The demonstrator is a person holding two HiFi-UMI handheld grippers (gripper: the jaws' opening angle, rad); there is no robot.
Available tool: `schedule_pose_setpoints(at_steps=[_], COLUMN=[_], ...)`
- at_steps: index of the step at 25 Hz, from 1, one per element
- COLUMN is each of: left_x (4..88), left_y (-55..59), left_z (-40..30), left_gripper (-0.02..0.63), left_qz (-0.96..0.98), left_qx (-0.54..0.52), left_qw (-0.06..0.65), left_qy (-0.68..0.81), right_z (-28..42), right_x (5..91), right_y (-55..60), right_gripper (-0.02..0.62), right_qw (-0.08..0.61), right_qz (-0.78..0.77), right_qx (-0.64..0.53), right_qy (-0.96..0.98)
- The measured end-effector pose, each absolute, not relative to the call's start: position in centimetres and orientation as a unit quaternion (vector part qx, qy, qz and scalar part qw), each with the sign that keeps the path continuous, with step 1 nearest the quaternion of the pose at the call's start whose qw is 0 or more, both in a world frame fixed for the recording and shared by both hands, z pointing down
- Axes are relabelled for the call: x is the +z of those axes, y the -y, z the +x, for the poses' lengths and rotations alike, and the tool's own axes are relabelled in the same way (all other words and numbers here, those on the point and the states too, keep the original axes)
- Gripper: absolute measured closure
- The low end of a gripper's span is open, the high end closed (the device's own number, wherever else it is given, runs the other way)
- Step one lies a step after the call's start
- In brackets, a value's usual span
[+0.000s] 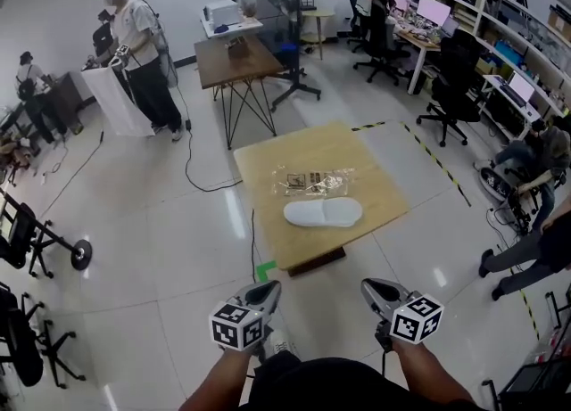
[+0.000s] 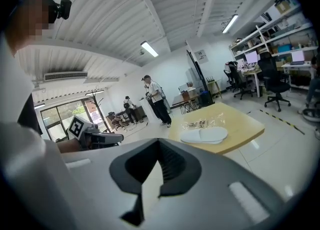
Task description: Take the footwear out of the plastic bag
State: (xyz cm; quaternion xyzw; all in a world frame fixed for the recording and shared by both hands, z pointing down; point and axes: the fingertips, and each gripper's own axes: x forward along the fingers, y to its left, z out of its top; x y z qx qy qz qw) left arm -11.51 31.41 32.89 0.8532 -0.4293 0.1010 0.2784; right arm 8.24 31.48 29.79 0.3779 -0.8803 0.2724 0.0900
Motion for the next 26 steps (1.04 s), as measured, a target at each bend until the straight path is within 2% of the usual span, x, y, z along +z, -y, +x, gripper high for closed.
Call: schedule_pose_setpoints(at_steps=[15,26], left_x=[31.8,30.8], left_y=[-37.6,-37.9], left_z=[-4.7,-5.8], left_gripper=[0.600,0.600], left_qz=[0.852,0.853], left_qx=[0.113,0.112], left_qw=[0.270,0.252], left_qy=[0.434,0.443], right_z=[14.5,14.0], right_x=[29.9,29.6], right_y=[-37.4,-37.8], right_gripper=[0.595,0.595], right_qw=[0.070,0.066], right_qz=[0.386,0.386], right_qx=[0.276,0.272], right_qy=[0.878,0.879])
